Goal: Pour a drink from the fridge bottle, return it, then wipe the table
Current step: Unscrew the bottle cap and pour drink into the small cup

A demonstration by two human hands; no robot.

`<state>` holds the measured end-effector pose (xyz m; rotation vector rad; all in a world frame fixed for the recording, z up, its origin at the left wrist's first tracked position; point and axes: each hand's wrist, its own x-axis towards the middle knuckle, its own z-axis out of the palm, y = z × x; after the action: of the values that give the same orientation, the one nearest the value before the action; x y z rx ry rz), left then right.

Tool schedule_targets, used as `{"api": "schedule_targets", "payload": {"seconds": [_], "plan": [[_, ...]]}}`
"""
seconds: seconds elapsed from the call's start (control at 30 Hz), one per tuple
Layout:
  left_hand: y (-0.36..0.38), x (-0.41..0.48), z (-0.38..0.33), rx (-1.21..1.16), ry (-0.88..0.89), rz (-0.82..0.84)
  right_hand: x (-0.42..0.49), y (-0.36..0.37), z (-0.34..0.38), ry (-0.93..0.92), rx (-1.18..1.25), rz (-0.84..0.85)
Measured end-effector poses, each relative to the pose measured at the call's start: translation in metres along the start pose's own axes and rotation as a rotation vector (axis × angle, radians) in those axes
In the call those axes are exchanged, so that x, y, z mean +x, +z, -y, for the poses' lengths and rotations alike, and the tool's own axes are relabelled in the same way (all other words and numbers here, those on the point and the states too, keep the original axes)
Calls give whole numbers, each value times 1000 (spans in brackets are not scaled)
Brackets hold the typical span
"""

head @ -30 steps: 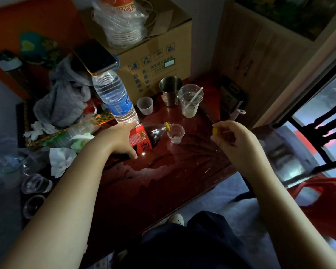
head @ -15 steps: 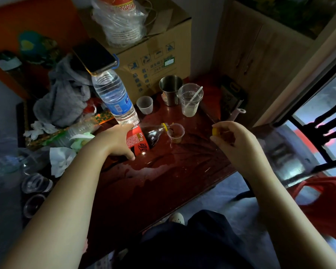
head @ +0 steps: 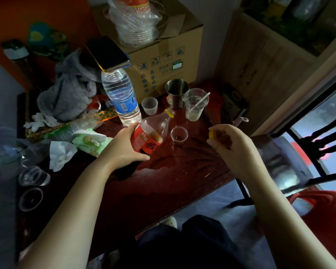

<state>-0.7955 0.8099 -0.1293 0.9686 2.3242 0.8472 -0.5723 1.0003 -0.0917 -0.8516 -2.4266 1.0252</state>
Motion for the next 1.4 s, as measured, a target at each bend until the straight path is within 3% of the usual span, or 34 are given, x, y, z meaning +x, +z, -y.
{"api": "schedule_targets", "payload": {"seconds": [0.37, 0.7, 1.1, 1.27, 1.4], "plan": [[18, -41, -1, -225, 72, -190, 36, 7, 61, -194, 65, 71], [26, -89, -15, -167, -14, -371, 53, 16, 83, -338, 169, 277], [91, -144, -60, -181, -340, -508, 55, 4, 54, -464, 273, 723], [104, -186, -73, -194, -450, -571, 41, 7, 74, -671, 244, 922], [105, -233, -79, -213, -512, -651, 19, 18, 100, -705, 269, 1062]]}}
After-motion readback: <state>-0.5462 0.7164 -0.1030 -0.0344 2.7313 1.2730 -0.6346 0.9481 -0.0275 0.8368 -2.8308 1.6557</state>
